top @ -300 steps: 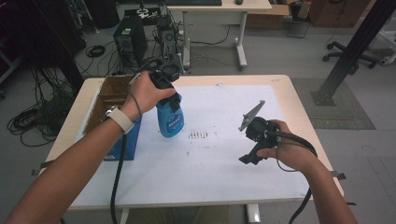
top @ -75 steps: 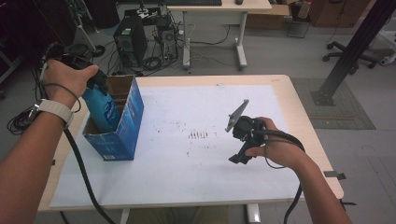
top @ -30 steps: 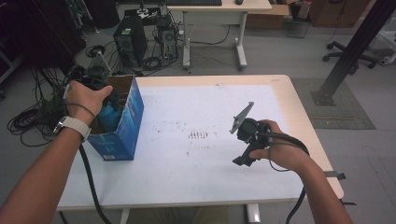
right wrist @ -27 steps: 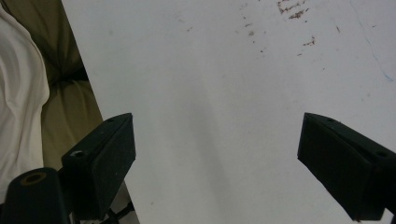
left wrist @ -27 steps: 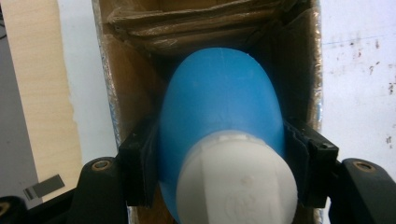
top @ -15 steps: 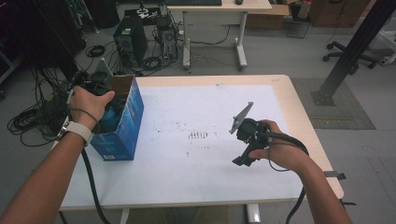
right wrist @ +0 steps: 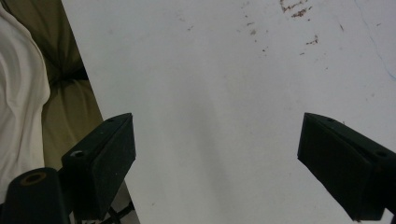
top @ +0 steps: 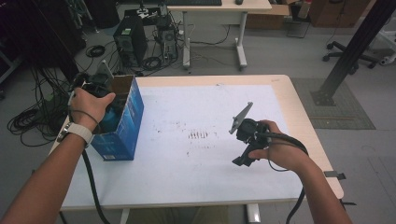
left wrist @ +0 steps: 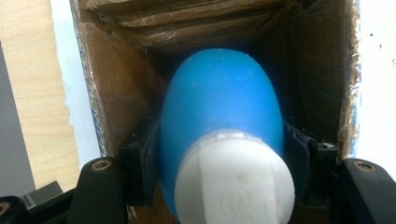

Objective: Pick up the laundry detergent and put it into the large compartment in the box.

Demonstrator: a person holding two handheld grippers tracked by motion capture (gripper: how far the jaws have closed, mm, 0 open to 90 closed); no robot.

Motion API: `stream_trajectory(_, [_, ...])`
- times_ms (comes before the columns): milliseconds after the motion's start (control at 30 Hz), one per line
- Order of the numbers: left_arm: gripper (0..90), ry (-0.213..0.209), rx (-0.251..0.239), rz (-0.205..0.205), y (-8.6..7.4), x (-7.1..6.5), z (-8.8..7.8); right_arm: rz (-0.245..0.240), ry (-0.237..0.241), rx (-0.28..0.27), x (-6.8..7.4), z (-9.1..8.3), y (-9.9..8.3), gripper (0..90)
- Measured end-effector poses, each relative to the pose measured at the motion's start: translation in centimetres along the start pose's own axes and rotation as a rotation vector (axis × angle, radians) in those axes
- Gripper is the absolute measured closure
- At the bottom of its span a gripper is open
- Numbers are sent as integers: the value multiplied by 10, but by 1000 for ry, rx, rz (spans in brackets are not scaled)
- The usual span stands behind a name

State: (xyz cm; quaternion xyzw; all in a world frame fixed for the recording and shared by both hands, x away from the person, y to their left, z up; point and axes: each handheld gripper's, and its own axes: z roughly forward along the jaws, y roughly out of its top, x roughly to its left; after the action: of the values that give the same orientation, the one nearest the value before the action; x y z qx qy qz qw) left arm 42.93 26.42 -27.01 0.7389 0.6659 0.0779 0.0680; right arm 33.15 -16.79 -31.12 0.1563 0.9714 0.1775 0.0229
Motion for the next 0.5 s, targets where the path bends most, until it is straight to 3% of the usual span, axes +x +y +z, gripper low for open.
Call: stream_trajectory(500, [369, -6, -8, -5, 0, 7, 2, -3, 6, 3, 0, 3, 1, 115])
